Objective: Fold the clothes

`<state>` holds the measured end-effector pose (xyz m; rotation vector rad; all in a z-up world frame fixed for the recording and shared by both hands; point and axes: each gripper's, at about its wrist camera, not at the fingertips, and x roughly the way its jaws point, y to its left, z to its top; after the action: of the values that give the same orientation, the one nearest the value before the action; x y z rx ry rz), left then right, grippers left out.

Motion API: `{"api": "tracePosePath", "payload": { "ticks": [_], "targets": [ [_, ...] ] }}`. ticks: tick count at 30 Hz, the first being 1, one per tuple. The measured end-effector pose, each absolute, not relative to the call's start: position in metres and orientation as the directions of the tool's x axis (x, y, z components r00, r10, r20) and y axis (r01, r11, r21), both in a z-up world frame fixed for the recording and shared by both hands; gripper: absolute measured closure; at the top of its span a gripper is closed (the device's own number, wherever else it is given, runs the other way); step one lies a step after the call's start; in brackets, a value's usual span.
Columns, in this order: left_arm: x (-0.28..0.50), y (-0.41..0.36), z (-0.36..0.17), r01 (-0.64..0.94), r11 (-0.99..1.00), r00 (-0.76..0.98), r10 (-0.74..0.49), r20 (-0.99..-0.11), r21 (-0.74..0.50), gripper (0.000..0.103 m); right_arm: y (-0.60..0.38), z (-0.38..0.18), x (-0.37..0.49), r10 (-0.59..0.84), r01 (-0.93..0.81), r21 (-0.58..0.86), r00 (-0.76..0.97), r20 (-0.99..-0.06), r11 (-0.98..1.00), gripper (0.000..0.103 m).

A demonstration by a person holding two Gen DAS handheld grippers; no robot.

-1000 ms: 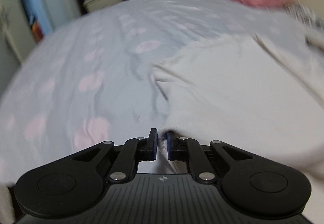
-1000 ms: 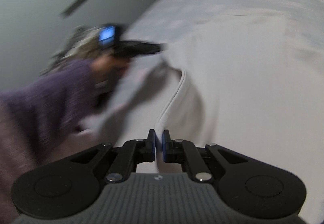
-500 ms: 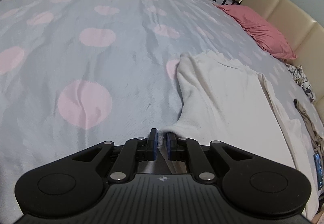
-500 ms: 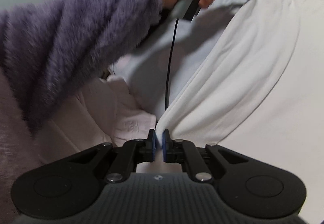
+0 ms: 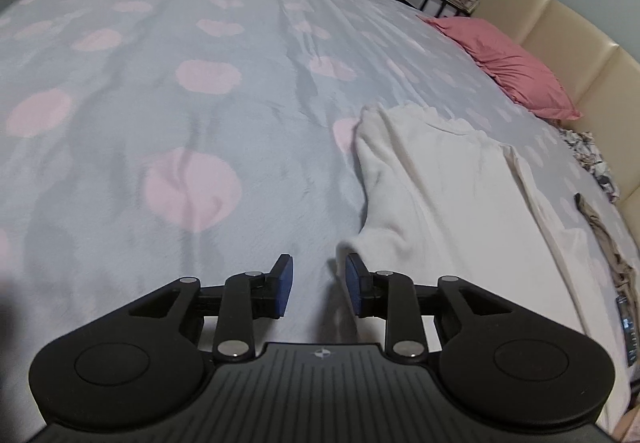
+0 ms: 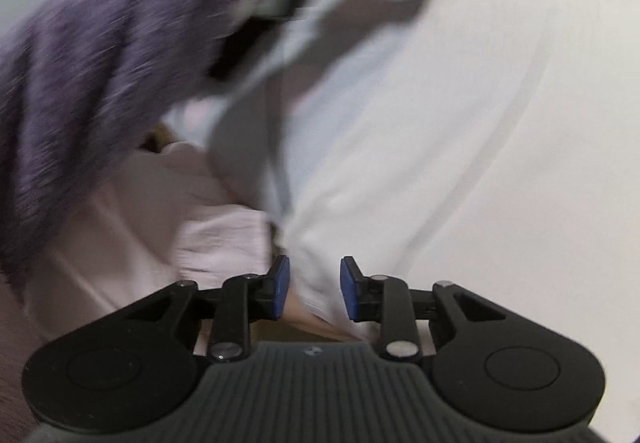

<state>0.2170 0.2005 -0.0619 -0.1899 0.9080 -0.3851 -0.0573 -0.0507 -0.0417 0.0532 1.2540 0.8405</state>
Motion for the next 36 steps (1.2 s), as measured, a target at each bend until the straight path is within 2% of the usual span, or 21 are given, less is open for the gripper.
{"api": "tracePosePath", "payload": {
  "ticks": [6, 15, 17, 18, 19, 24, 29, 30, 36],
  "targets": [
    [0.17, 0.207, -0.042, 0.263, 0.91, 0.549, -0.415, -0.726, -0.321, 0.077, -0.081, -0.061, -0.063, 0.584, -0.461, 0.492, 0.075, -0.808, 0.739, 0.073],
    [0.072, 0.197, -0.028, 0.361, 0.879, 0.443, -0.455, -0.773, -0.311, 0.077, -0.069, -0.092, -0.075, 0.614, -0.48, 0.499, 0.112, -0.781, 0.722, 0.073],
    [0.051, 0.195, -0.029, 0.377, 0.87, 0.419, -0.466, -0.779, -0.317, 0.077, -0.065, -0.094, -0.079, 0.624, -0.49, 0.507, 0.104, -0.774, 0.71, 0.082],
    [0.041, 0.193, -0.03, 0.386, 0.867, 0.409, -0.468, -0.783, -0.316, 0.077, -0.063, -0.096, -0.081, 0.63, -0.487, 0.518, 0.088, -0.772, 0.703, 0.096],
    [0.031, 0.191, -0.031, 0.398, 0.862, 0.397, -0.471, -0.788, -0.315, 0.077, -0.062, -0.098, -0.084, 0.637, -0.482, 0.531, 0.077, -0.767, 0.697, 0.099],
    [-0.01, 0.176, -0.032, 0.474, 0.831, 0.329, -0.475, -0.816, -0.293, 0.077, -0.054, -0.101, -0.095, 0.675, -0.467, 0.588, 0.026, -0.738, 0.66, 0.1],
    [-0.037, 0.163, -0.034, 0.53, 0.798, 0.233, -0.463, -0.855, -0.287, 0.077, -0.048, -0.109, -0.103, 0.547, -0.484, 0.472, 0.015, -0.837, 0.736, 0.099],
    [-0.043, 0.16, -0.036, 0.546, 0.79, 0.216, -0.455, -0.864, -0.28, 0.077, -0.049, -0.111, -0.104, 0.537, -0.479, 0.465, 0.016, -0.843, 0.744, 0.096],
    [-0.066, 0.142, -0.05, 0.604, 0.772, 0.154, -0.36, -0.92, -0.201, 0.077, -0.056, -0.1, -0.098, 0.538, -0.479, 0.438, 0.088, -0.838, 0.761, 0.095]
  ]
}}
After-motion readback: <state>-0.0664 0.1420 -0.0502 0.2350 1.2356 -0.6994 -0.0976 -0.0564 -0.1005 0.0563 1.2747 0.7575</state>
